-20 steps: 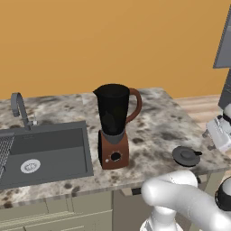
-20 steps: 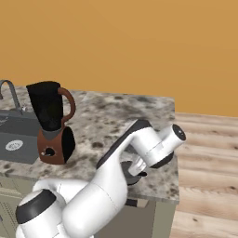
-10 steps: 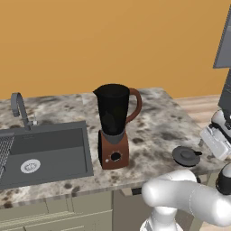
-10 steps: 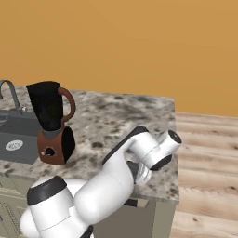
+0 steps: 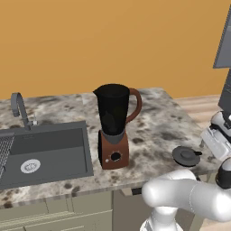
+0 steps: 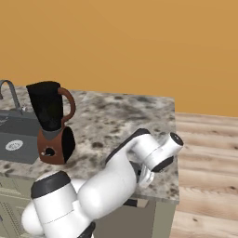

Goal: Grab the lime and garlic from the fridge, place them in the blender, close the lid, and turn on the blender to create a marinade.

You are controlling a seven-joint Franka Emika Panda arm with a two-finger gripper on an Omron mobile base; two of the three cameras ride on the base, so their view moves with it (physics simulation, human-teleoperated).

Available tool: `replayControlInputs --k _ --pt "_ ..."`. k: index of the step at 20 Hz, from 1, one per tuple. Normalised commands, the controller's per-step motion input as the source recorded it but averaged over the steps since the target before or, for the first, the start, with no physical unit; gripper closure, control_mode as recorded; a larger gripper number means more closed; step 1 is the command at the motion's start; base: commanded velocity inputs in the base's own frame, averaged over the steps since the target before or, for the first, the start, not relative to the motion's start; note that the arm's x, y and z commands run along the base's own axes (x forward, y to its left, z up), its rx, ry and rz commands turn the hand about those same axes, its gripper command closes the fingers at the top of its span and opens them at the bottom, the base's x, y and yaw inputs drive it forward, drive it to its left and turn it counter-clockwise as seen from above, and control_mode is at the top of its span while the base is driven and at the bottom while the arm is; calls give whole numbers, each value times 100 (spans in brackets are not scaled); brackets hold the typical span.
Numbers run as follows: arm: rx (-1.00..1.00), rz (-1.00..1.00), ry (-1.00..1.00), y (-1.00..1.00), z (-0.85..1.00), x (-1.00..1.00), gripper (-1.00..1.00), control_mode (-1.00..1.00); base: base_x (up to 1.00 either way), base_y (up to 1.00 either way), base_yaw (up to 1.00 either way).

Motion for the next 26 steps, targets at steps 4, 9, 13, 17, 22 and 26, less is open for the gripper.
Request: replayControlInputs --k 4,9,13,17,22,26 --pt "-9 -6 0 62 12 0 -100 -100 0 0 0" --pt "-13 -12 0 45 3 0 -100 -100 0 0 0" --pt "-18 -14 0 9 -30 0 -100 -100 0 0 0" --pt "-16 -2 0 0 -34 15 -100 -100 0 0 0" --pt "-3 2 0 1 -5 36 -100 -100 0 0 0" --pt "0 12 0 0 0 37 -100 -100 0 0 0"
